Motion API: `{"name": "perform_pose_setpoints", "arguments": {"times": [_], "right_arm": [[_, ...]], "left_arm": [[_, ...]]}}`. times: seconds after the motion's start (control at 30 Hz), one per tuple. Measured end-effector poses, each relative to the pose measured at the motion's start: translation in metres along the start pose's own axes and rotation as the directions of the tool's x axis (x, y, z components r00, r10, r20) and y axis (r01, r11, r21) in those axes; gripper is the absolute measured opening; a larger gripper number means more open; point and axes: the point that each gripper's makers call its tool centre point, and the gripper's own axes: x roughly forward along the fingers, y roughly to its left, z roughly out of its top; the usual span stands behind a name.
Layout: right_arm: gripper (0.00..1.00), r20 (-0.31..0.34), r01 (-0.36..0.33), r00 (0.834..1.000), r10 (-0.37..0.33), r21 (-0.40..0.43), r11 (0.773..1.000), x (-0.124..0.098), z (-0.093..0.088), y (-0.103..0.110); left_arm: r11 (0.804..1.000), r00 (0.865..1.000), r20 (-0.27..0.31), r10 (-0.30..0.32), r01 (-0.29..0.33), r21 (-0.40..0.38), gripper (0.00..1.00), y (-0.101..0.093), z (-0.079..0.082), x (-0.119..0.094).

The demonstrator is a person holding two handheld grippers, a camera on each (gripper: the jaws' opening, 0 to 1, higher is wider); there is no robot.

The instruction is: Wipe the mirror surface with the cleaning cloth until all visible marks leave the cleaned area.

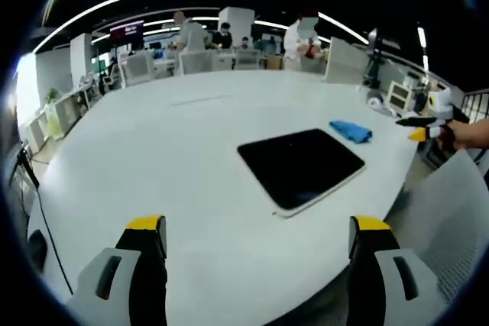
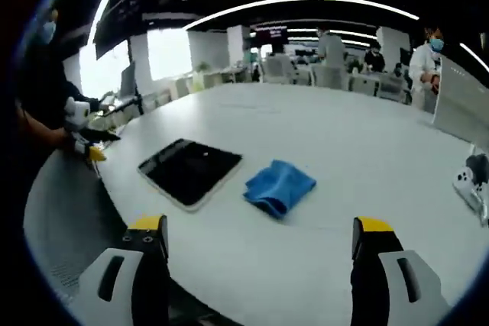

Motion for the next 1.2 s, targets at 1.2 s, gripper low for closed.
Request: {"name": "perform_pose_setpoints", "arguments": {"times": [1.2], "right_arm": [[1.00, -0.066, -0.007, 0.998, 0.010, 0.046, 0.999, 0.009, -0.016, 0.001]], "left_arm": [[0.998, 0.999, -0.025, -0.026, 0.028, 0.055, 1.00, -0.008, -0.004, 0.003]]}}
